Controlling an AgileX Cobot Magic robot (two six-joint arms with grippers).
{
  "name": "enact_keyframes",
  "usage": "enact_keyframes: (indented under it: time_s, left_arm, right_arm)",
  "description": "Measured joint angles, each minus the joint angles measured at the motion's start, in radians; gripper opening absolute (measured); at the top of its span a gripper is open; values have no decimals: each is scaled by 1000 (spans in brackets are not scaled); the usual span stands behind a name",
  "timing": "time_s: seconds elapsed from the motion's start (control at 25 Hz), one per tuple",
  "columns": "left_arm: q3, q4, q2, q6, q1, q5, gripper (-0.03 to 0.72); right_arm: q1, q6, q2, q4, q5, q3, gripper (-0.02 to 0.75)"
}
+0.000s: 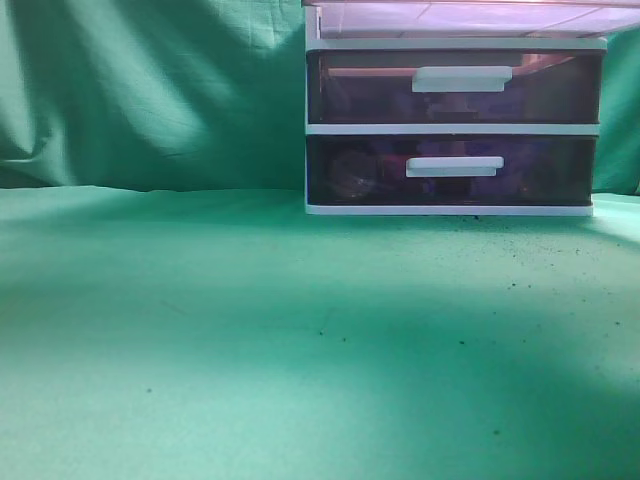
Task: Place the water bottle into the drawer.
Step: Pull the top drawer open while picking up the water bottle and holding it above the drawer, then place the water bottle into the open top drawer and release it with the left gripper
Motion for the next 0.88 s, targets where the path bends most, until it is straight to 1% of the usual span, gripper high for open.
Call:
enact_keyframes:
  time_s: [0.12, 0.32, 0.52, 0.64, 0.76, 0.8, 0.84, 0.88]
  left_arm:
    - [-35, 3, 78, 0, -2, 2, 235]
    - [-41, 65, 175, 0, -2, 10, 235]
    - [-52, 44, 214, -4, -2, 3, 235]
    - [-53, -3, 229, -2, -2, -12, 368]
    - [-53, -71, 241, 0, -8, -53, 574]
    - [-53, -85, 243, 0, -13, -72, 623]
    - [-53, -93, 243, 3, -21, -95, 648]
    - [-53, -101, 243, 12, -30, -120, 644]
  right_arm:
    - [0, 2, 0, 0, 0, 0, 83]
    - [0, 46, 0, 0, 6, 0, 83]
    - [0, 56, 0, -8, 20, 2, 83]
    - [0, 56, 0, -12, 25, 2, 83]
    - [0, 58, 0, -12, 25, 2, 83]
    - [0, 58, 0, -12, 25, 2, 83]
    - [0, 60, 0, -12, 25, 2, 83]
    - [0, 60, 0, -12, 25, 2, 83]
